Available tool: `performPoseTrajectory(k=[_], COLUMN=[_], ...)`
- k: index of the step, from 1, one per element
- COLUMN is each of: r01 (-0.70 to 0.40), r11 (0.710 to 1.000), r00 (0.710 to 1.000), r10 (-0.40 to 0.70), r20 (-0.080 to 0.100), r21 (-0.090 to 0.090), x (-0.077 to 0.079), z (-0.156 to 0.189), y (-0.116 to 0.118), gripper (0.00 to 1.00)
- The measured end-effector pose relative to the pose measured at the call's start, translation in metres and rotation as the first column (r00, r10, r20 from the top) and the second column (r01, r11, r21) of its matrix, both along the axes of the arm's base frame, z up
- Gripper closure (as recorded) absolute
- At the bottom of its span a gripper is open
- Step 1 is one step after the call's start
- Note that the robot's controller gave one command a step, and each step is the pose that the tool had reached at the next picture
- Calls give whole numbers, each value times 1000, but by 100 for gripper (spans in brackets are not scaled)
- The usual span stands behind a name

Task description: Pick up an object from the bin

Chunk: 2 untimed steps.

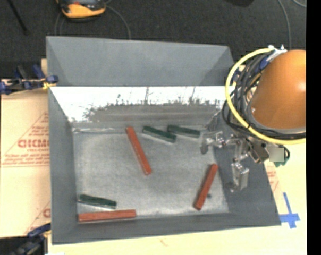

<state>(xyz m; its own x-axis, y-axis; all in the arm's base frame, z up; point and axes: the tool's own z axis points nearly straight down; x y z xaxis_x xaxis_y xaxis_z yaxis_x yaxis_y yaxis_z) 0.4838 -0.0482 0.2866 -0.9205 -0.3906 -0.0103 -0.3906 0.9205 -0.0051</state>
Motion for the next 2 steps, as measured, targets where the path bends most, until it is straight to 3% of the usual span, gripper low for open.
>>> performPoseTrajectory(k=[1,2], r01=[-183,-326], r11=[983,945], r00=[983,945], r10=[183,326], r20=[-4,-6], r21=[-1,0], x=[7,2], z=[-56,-110], y=[-12,-12], gripper=[0,0])
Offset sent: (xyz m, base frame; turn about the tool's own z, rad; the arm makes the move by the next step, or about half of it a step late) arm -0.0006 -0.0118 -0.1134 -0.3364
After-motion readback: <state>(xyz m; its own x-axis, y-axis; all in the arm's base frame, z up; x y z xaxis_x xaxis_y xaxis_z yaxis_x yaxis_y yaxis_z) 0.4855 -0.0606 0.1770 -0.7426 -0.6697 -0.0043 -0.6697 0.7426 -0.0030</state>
